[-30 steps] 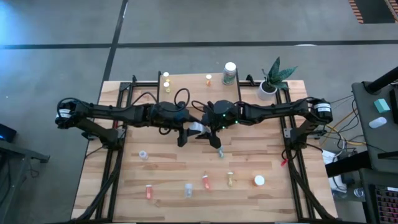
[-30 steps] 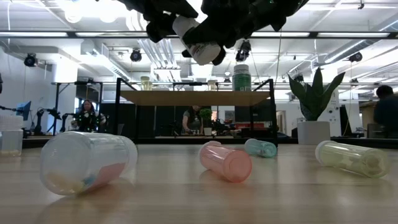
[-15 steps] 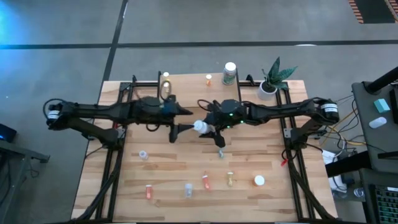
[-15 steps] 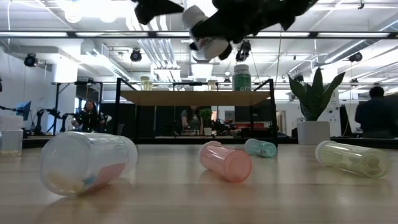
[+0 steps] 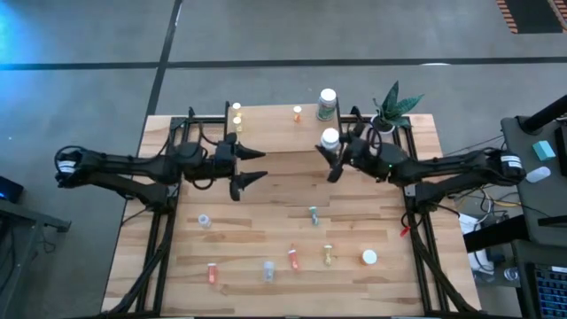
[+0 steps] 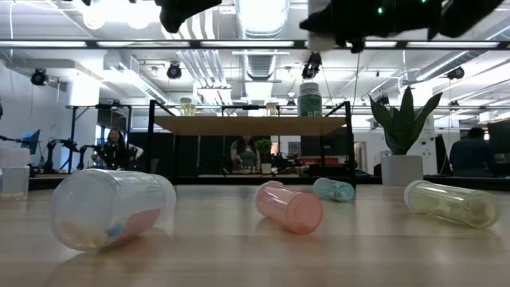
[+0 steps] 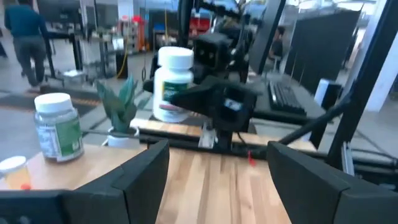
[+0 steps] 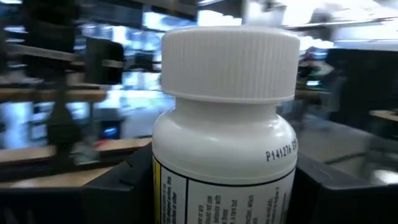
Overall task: Pick and place medicine bottles onto shelf by color
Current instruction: Put the transparent medicine bottle on the shelf
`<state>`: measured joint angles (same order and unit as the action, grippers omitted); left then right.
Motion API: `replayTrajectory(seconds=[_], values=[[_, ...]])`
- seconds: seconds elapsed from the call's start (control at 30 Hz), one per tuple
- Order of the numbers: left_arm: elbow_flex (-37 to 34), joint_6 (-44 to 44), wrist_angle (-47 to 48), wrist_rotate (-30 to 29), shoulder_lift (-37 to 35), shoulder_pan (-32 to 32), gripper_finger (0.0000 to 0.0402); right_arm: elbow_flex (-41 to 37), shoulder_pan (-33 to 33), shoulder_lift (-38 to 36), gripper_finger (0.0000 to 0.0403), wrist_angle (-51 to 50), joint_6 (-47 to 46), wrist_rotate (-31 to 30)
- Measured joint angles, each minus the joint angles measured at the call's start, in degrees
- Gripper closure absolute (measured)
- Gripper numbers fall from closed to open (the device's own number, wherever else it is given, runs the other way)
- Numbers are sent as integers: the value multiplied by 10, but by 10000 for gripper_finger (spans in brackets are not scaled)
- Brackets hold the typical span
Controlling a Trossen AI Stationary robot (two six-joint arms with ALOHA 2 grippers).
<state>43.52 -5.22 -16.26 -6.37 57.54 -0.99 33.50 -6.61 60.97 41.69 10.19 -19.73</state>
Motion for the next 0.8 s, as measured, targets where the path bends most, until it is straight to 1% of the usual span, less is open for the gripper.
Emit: replayTrajectory(seconds=[0.07, 0.17, 0.3, 0.53, 0.63, 0.8], values=[[-13, 0, -29, 0, 2, 0, 148, -18, -8, 6, 188, 34, 10, -34], [-22, 0, -46, -2, 5, 0, 148, -26, -32, 31, 188, 61, 8, -57], [-23, 0, -47, -16, 9, 0, 148, -25, -71, 83, 188, 92, -20, -59], [-23, 0, -47, -16, 8, 0, 148, -23, -139, 170, 188, 174, -111, -59], [-23, 0, -47, -16, 8, 0, 148, -23, -153, 199, 188, 196, -133, -58], [-24, 1, -42, -16, 8, 0, 148, -19, -155, 230, 188, 211, -135, -59]])
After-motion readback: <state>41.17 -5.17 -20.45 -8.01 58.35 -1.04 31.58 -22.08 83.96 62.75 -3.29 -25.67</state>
